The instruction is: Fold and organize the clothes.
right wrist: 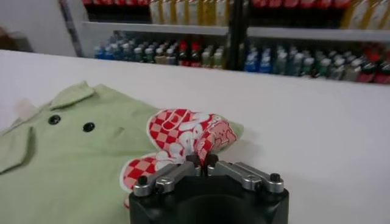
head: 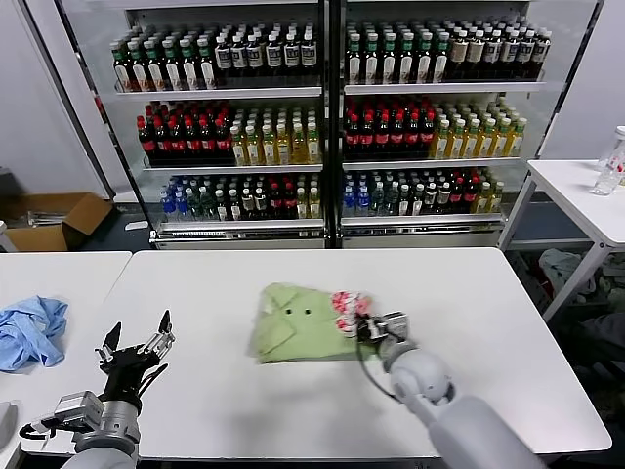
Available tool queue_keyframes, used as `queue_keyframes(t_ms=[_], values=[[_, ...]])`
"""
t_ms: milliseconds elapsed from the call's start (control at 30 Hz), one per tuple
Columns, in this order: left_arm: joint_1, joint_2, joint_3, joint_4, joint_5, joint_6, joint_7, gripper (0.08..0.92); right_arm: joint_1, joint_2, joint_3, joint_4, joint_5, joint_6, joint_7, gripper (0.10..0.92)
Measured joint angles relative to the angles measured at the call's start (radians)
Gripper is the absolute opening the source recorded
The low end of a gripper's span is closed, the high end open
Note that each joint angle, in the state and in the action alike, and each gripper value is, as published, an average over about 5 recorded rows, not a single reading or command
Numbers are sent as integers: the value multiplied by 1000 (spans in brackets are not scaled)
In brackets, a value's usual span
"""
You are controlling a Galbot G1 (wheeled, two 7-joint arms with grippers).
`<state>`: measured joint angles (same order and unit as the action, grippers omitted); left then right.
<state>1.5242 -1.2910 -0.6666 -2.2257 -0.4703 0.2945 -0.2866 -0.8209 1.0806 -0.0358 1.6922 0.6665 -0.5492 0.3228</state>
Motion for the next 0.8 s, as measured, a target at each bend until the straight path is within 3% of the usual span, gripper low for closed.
queue_keyframes(t_ms=[100, 733, 800], values=[[6, 4, 1, -9, 2, -1, 7, 823, -24, -49, 50, 39, -27, 34, -11, 199], [67, 10, -21, -106, -6, 20, 73, 823, -315, -152, 323, 316, -224, 310, -5, 749], [70, 10, -24, -111, -8, 21, 76, 822, -325, -155, 334, 326, -227, 318, -5, 773]])
